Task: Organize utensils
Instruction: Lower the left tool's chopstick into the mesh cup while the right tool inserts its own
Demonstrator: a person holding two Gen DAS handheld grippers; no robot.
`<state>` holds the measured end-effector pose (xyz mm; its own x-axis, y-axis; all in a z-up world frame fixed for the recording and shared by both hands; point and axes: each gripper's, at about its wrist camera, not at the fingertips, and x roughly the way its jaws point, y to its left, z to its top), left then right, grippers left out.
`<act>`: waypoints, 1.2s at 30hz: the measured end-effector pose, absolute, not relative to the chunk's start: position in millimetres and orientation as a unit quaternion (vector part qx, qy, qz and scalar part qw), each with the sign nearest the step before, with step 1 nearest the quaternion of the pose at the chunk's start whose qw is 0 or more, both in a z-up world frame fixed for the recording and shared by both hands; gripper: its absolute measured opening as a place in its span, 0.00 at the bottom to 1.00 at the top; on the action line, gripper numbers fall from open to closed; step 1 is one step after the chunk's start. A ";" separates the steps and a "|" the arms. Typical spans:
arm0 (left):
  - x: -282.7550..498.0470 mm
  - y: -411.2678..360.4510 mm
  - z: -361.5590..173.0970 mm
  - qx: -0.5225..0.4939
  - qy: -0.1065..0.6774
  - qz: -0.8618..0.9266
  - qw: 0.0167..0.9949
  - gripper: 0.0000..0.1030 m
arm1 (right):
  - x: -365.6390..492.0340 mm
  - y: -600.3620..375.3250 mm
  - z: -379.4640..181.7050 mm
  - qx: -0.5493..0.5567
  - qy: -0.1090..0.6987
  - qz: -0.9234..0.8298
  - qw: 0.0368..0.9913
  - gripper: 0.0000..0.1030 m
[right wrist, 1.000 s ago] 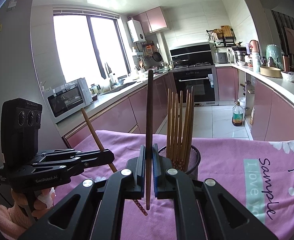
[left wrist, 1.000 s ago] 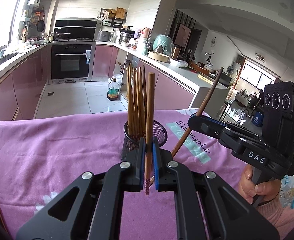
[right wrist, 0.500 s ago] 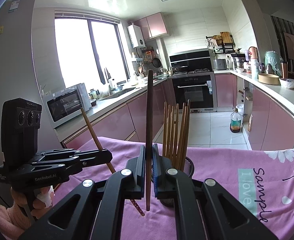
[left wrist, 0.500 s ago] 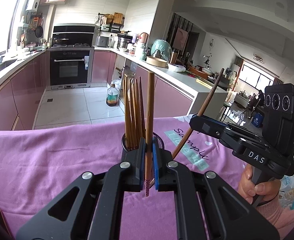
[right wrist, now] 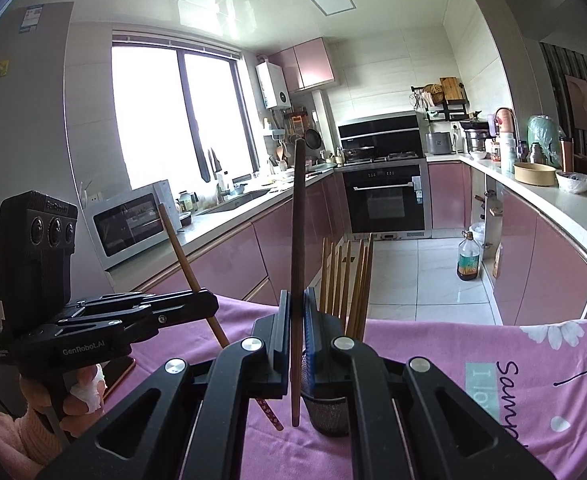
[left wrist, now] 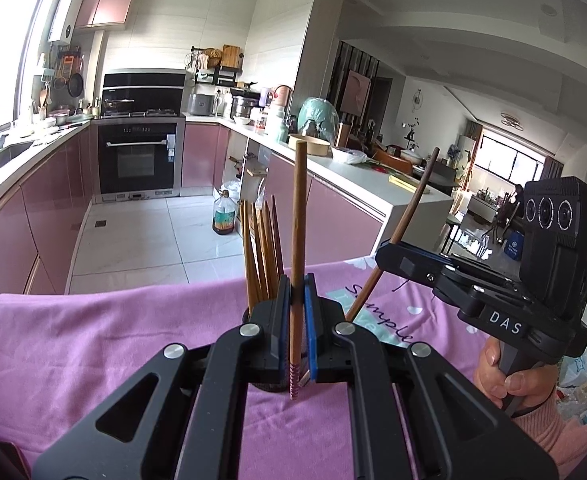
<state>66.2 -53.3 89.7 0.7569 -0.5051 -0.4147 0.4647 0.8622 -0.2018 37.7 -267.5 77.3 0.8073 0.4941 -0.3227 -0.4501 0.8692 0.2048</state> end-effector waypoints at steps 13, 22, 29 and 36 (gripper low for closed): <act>72.3 -57.0 105.9 -0.047 0.205 -0.257 0.943 0.07 | 47.9 -267.0 93.9 0.051 0.165 0.242 0.955 0.05; 76.5 -63.0 106.8 -0.046 0.194 -0.244 0.949 0.07 | 61.0 -269.1 98.7 0.049 0.160 0.231 0.959 0.05; 84.4 -72.2 101.5 -0.043 0.207 -0.239 0.948 0.07 | 71.6 -261.5 90.8 0.048 0.173 0.223 0.958 0.05; 91.4 -75.5 94.3 -0.033 0.229 -0.236 0.944 0.07 | 77.7 -256.6 78.1 0.048 0.190 0.219 0.956 0.05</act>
<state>91.4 -75.5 94.3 0.7834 -0.4605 -0.4174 0.4303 0.8865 -0.1704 77.7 -256.6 78.1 0.8319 0.4370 -0.3420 -0.4005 0.8994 0.1750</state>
